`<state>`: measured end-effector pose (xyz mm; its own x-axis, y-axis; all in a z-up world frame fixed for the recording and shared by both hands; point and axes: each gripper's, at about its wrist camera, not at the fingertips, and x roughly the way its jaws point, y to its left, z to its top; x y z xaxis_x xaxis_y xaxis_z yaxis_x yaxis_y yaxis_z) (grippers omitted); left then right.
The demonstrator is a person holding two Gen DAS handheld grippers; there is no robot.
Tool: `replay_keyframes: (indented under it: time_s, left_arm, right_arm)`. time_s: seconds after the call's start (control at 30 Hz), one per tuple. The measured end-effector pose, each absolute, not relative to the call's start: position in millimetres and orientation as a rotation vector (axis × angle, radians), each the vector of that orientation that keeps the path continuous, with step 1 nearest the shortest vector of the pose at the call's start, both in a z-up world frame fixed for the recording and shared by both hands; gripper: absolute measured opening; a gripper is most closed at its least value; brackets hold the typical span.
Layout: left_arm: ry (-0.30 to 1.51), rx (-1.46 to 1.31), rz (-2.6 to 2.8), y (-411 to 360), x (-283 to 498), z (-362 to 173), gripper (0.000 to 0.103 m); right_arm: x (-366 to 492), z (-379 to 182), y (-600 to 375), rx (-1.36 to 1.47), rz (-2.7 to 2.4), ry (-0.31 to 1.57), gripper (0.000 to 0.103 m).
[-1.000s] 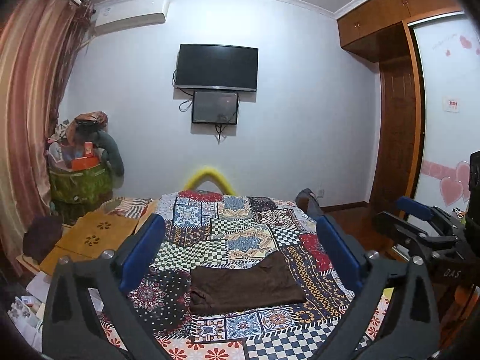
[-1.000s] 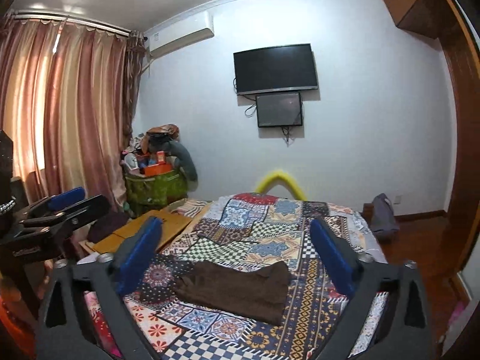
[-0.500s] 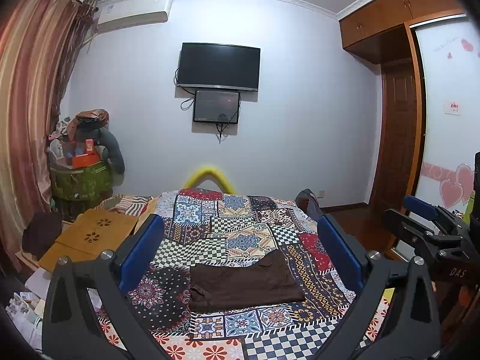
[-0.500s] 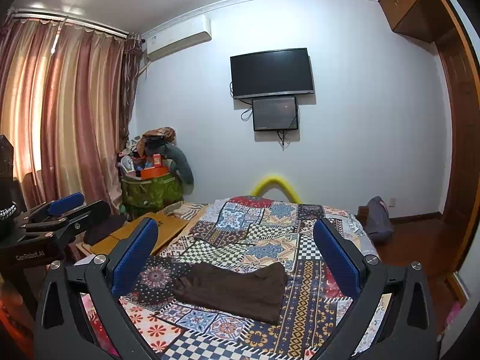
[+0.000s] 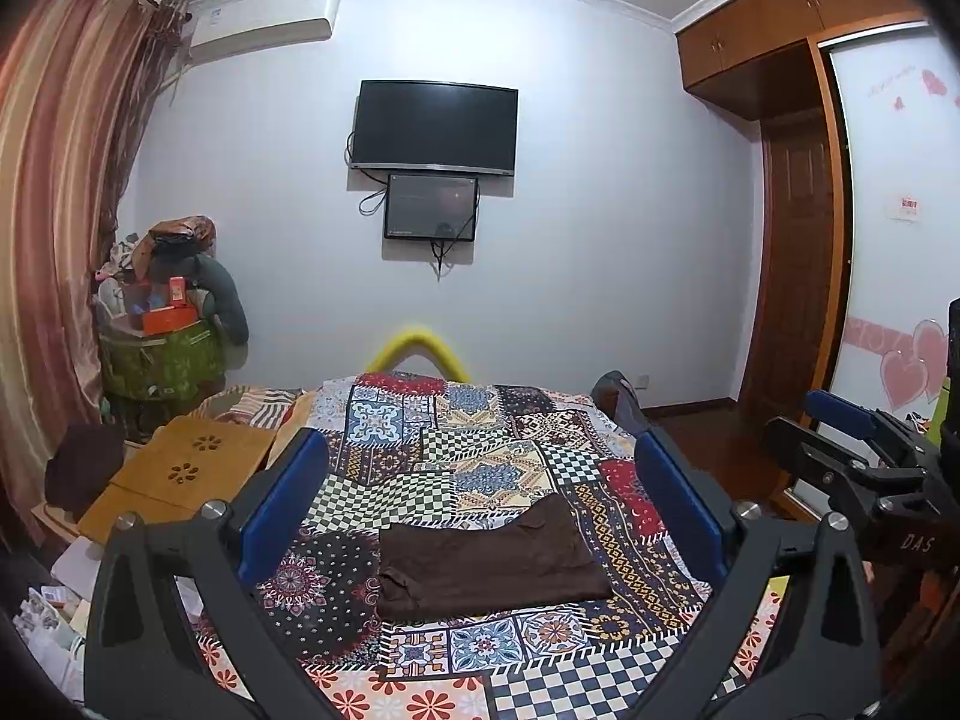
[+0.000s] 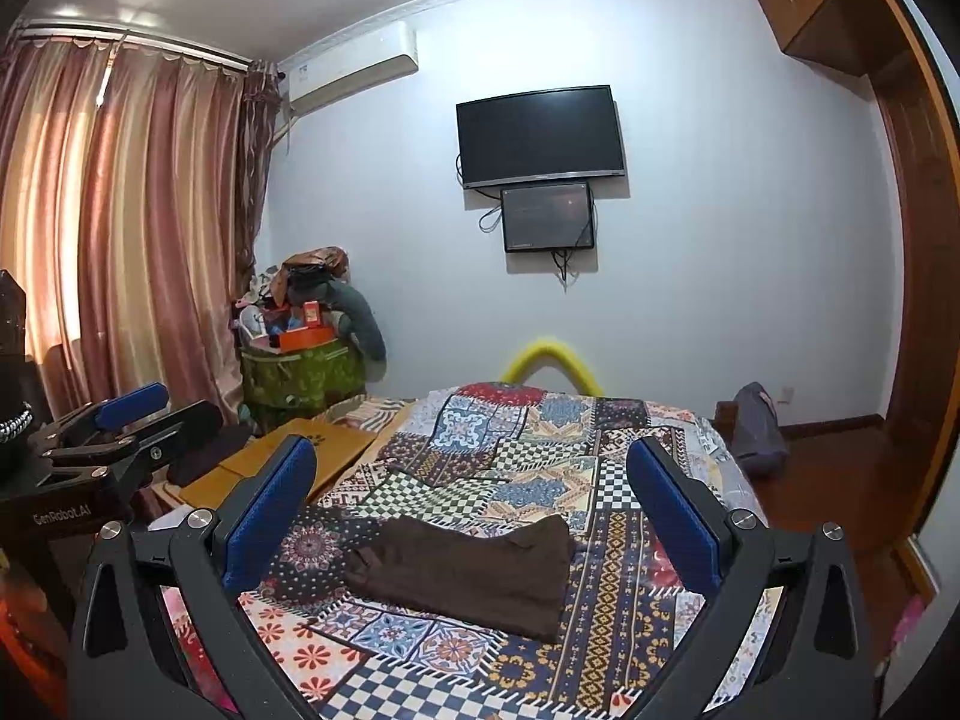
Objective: Fold small clothes
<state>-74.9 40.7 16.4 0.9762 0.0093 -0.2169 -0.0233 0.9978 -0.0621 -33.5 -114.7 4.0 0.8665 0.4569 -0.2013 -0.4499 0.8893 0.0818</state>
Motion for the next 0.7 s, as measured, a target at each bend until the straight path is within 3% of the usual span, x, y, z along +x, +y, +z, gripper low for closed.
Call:
replay_keyframes:
  time_s: [0.7]
  left_arm:
    - [0.228, -0.062, -0.017, 46.0, -73.9, 14.4, 0.103]
  right_arm:
    - [-31.1, 4.2, -115.3, 0.041, 0.473, 0.232, 0.103]
